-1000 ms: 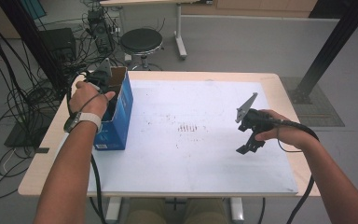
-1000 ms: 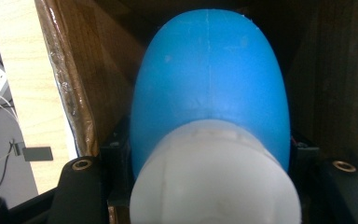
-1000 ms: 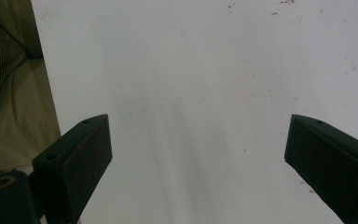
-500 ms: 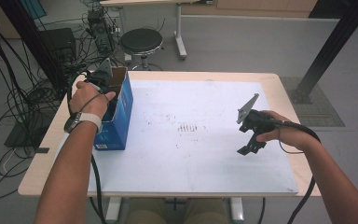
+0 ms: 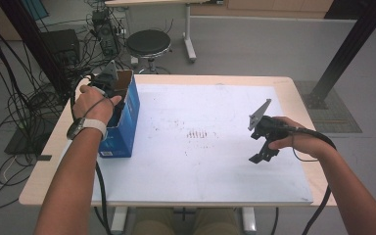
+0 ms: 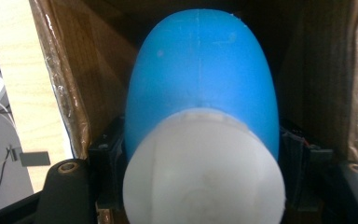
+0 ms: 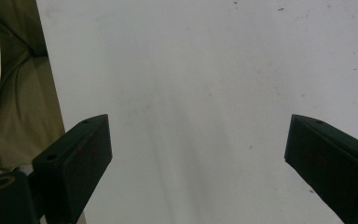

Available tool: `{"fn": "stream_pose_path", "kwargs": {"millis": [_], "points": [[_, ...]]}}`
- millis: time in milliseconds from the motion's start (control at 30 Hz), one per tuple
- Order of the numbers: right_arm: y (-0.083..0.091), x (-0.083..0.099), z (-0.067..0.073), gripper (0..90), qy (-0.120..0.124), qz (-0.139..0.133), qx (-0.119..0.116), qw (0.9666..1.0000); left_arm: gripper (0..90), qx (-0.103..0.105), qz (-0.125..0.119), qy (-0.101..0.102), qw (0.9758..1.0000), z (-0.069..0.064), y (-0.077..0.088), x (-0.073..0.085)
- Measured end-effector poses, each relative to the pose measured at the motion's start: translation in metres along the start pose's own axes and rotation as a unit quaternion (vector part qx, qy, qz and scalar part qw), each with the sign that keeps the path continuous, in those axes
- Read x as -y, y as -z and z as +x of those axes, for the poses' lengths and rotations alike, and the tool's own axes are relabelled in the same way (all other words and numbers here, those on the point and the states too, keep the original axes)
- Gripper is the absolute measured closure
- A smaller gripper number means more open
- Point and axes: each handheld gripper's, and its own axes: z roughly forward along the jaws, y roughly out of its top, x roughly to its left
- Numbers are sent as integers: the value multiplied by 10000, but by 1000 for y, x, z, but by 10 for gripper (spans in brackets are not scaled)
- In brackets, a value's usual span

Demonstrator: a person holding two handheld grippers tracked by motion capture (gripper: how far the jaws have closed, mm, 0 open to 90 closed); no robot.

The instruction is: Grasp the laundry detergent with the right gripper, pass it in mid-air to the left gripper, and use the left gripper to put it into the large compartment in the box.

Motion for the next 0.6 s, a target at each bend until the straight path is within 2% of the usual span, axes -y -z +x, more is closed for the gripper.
{"fn": "stream_pose_path", "kwargs": {"millis": [167, 267, 333, 600], "points": [[0, 0, 1, 73, 11, 19, 0, 10000, 290, -8, -36, -72, 10000, 0, 3, 1], [-1, -1, 1, 73, 14, 18, -10, 10000, 258, -116, -211, -100, 9997, 0, 11, 2], [-1, -2, 2, 73, 22, 16, -11, 10000, 253, -77, -141, -180, 9997, 1, 14, 2], [1, -2, 4, 73, 54, 10, -4, 10000, 189, -99, -295, -220, 9993, 3, 25, 4]]}}
